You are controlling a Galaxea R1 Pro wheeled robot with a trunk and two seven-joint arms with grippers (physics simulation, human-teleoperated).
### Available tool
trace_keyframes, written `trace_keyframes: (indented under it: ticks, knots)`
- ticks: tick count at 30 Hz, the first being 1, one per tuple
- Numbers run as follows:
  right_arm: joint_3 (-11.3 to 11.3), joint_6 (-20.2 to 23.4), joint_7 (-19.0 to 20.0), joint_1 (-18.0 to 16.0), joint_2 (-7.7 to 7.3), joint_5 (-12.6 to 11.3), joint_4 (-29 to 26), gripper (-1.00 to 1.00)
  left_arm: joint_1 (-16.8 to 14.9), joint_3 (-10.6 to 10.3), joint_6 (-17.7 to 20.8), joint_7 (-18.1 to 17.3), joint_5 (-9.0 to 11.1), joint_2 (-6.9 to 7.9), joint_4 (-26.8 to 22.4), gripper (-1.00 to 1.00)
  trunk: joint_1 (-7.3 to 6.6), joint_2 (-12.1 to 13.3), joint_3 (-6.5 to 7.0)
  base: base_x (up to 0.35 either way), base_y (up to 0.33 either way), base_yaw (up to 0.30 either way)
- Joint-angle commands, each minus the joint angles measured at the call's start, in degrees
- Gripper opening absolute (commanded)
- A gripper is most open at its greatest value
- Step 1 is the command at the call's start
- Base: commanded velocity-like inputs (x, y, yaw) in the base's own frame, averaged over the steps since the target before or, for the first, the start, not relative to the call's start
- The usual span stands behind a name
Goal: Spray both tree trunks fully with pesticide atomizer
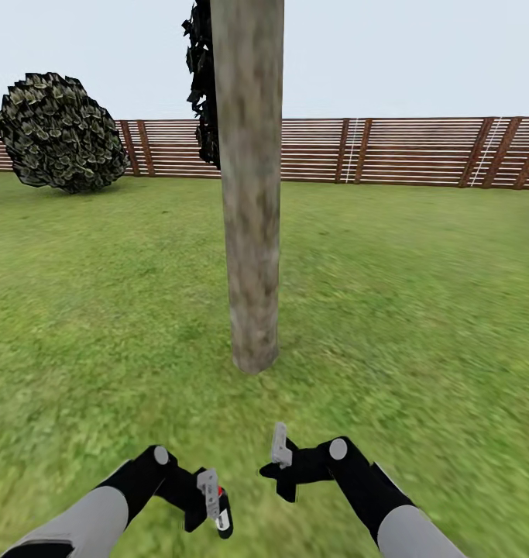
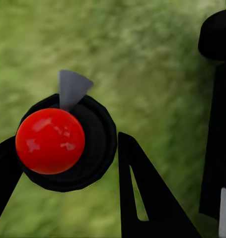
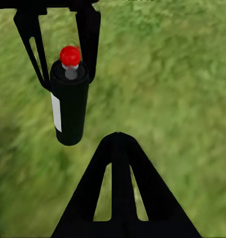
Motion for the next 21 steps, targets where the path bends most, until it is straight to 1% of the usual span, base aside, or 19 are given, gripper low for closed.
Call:
trace_keyframes:
  ticks: [1, 5, 7, 11, 21]
  knots:
    - [0.2, 0.0, 0.0, 0.0, 0.61, 0.6, -0.1, -1.00, 0.0, -0.7, -0.1, 0.0, -0.4, -0.25, -0.2, -1.00, -0.01, 0.0, -0.05, 0.000, 0.000, 0.000]
    - [0.7, 0.8, 0.1, 0.0, 1.89, 0.7, -0.1, -1.00, -0.1, -1.6, 2.2, 0.1, -0.3, -1.08, -1.4, -1.00, -0.01, 0.0, -0.05, 0.000, 0.000, 0.000]
    - [0.8, 0.9, 0.1, 0.0, 2.05, 0.7, -0.1, -1.00, -0.1, -1.8, 2.6, 0.1, -0.3, -1.36, -1.6, -1.00, -0.01, 0.0, -0.05, 0.000, 0.000, 0.000]
    - [0.8, 0.9, 0.0, 0.0, 2.18, 0.7, -0.1, -1.00, 0.0, -1.8, 3.0, 0.3, -0.4, -2.26, -2.3, -1.00, -0.01, 0.0, -0.05, 0.000, 0.000, 0.000]
    - [0.8, 0.9, 0.0, 0.0, 2.11, 0.8, -0.1, -1.00, 0.0, -1.8, 2.9, 0.1, -0.2, -2.92, -2.8, -1.00, -0.01, 0.0, -0.05, 0.000, 0.000, 0.000]
